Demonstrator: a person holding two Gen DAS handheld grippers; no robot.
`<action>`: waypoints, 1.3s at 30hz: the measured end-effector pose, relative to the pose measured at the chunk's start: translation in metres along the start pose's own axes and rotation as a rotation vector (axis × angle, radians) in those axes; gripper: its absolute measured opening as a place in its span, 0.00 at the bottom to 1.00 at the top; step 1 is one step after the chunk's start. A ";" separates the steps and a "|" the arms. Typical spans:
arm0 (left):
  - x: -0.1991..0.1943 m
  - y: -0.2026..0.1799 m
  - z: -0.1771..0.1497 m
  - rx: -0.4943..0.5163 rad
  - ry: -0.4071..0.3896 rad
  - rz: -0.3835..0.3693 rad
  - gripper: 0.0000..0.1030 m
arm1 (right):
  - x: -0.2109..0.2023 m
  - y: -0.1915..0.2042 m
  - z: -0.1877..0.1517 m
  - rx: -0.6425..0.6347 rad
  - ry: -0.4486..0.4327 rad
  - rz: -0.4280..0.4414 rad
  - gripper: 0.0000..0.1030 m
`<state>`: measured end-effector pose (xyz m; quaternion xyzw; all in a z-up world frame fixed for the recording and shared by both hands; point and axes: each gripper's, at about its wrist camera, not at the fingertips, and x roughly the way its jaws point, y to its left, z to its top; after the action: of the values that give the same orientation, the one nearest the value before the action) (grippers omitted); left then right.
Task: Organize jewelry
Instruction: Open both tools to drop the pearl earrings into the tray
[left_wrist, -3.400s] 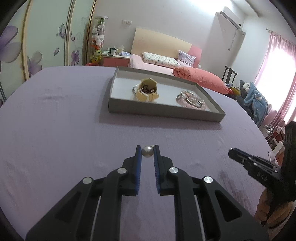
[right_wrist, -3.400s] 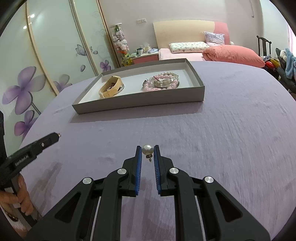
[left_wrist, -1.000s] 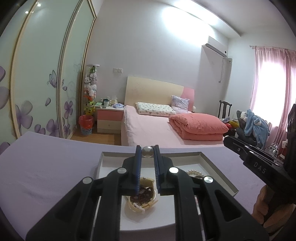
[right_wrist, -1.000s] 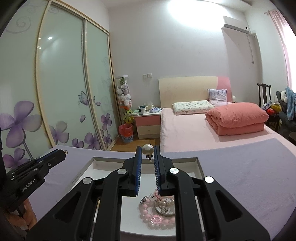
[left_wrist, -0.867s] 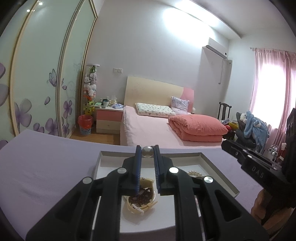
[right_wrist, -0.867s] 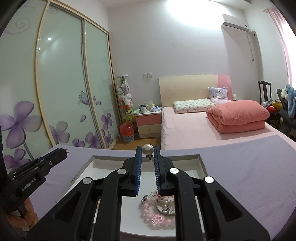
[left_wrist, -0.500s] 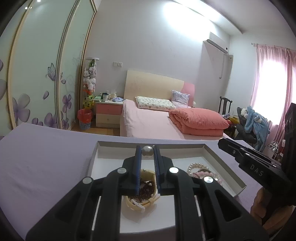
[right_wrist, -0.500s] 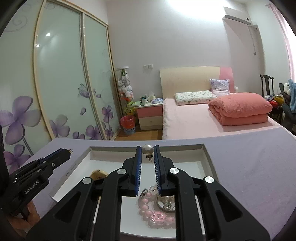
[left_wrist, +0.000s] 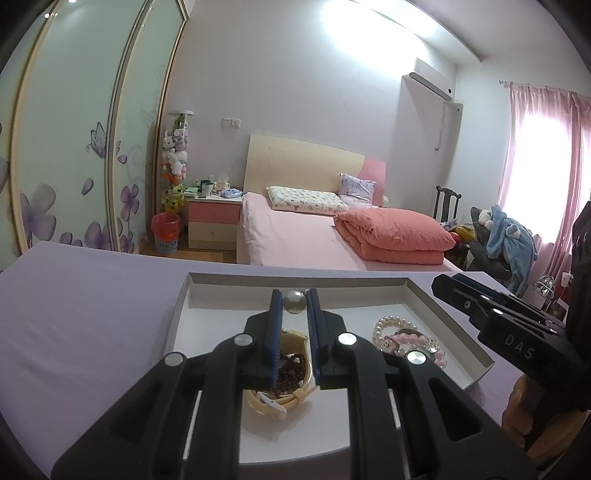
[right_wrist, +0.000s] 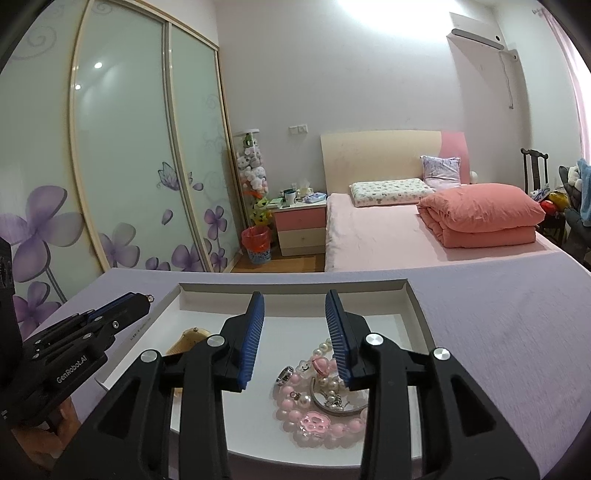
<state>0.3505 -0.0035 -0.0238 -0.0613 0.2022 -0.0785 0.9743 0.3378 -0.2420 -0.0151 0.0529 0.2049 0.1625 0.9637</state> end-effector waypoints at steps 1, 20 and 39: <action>0.001 0.000 -0.001 0.000 0.004 0.000 0.14 | 0.000 0.000 0.000 0.001 0.000 0.000 0.35; 0.010 0.001 -0.005 -0.002 0.030 -0.007 0.34 | -0.001 -0.006 -0.003 0.007 0.009 -0.007 0.37; 0.011 0.005 -0.004 -0.019 0.036 -0.006 0.54 | -0.004 -0.009 -0.006 0.005 0.004 -0.015 0.45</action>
<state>0.3592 -0.0010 -0.0323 -0.0698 0.2200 -0.0805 0.9697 0.3348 -0.2516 -0.0211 0.0534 0.2079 0.1548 0.9644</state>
